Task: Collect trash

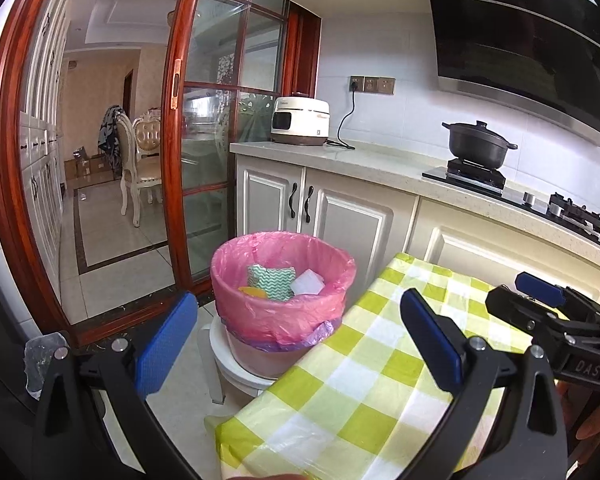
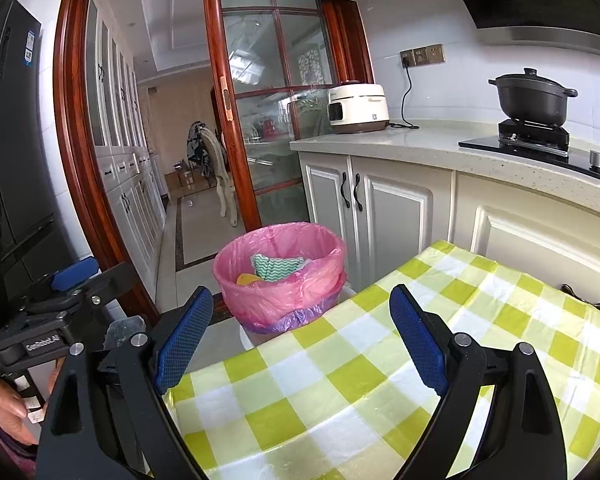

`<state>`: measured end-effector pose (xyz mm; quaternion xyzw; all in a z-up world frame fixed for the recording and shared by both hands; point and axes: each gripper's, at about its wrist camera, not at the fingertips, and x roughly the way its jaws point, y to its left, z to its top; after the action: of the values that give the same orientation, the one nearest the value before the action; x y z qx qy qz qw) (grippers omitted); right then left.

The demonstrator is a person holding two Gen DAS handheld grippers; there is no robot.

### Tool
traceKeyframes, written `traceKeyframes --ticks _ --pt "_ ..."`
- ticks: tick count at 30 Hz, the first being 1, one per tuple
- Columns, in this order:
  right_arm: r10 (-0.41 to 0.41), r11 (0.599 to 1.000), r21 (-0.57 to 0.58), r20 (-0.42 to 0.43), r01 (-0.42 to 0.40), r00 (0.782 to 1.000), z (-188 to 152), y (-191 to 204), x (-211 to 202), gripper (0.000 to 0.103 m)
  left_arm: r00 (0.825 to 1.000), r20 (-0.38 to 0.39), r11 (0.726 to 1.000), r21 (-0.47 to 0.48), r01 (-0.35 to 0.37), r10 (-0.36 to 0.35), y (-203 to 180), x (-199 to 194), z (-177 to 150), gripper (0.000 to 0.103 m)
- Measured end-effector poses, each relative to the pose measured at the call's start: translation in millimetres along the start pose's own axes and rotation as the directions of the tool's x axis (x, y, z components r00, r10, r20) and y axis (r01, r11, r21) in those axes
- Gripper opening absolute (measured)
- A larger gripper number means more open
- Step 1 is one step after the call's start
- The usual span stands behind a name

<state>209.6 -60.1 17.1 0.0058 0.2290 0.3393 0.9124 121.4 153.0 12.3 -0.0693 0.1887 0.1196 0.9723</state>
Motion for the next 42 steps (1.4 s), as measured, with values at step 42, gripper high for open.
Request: traceKeyframes --ticks 42 --pt "-0.047 0.998 -0.047 -0.001 0.047 0.999 8.7 31.3 -3.1 0.085 1.000 -0.021 0.999 -0.030 -0.023 0.022 21.6 -1.6 7.9 0.098"
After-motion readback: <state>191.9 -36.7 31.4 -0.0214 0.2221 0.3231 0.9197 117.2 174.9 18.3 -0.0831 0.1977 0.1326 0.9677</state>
